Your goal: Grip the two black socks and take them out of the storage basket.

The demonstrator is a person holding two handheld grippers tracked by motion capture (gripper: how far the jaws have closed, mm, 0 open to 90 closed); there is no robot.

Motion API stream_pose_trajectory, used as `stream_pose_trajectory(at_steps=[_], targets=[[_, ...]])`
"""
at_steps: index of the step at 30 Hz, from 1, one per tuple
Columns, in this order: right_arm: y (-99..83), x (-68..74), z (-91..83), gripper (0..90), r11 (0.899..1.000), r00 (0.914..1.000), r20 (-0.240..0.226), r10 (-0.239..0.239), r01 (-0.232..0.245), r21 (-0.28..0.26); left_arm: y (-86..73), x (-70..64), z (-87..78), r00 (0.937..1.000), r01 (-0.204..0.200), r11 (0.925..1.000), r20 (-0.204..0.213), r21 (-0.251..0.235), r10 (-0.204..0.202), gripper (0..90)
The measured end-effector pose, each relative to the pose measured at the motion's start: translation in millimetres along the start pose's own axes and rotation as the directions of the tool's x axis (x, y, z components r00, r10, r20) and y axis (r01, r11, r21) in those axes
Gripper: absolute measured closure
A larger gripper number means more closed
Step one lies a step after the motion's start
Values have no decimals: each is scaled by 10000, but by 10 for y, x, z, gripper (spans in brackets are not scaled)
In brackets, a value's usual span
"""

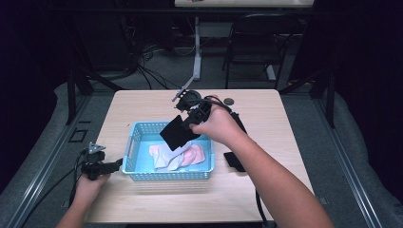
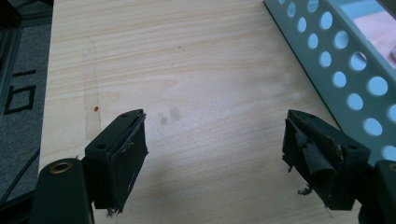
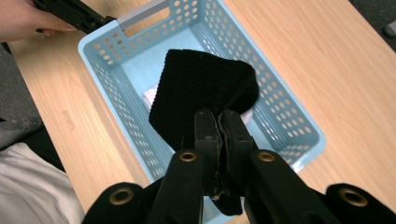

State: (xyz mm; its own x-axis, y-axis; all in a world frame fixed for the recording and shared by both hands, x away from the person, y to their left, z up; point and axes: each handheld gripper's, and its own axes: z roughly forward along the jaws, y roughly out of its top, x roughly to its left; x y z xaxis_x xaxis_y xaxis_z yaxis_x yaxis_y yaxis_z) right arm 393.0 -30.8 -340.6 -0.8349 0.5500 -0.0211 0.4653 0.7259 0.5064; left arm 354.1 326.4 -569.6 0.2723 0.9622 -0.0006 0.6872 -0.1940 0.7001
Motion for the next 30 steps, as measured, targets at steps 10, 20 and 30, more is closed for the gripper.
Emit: stream_pose_trajectory(at_steps=[10, 20, 30], targets=[[-204, -150, -317, 872, 9997, 9986, 455, 257, -259, 44, -2, 2, -1, 10000, -12, 10000, -15, 22, 12, 217], [-655, -414, -700, 872, 9938, 9869, 1172, 1108, -1116, 1, -5, -2, 3, 10000, -46, 10000, -45, 67, 47, 217], [-1042, -581, -669, 872, 9830, 9750, 1360, 1756, -1812, 295, -12, -6, 17, 10000, -38, 9999, -86, 145, 39, 217]])
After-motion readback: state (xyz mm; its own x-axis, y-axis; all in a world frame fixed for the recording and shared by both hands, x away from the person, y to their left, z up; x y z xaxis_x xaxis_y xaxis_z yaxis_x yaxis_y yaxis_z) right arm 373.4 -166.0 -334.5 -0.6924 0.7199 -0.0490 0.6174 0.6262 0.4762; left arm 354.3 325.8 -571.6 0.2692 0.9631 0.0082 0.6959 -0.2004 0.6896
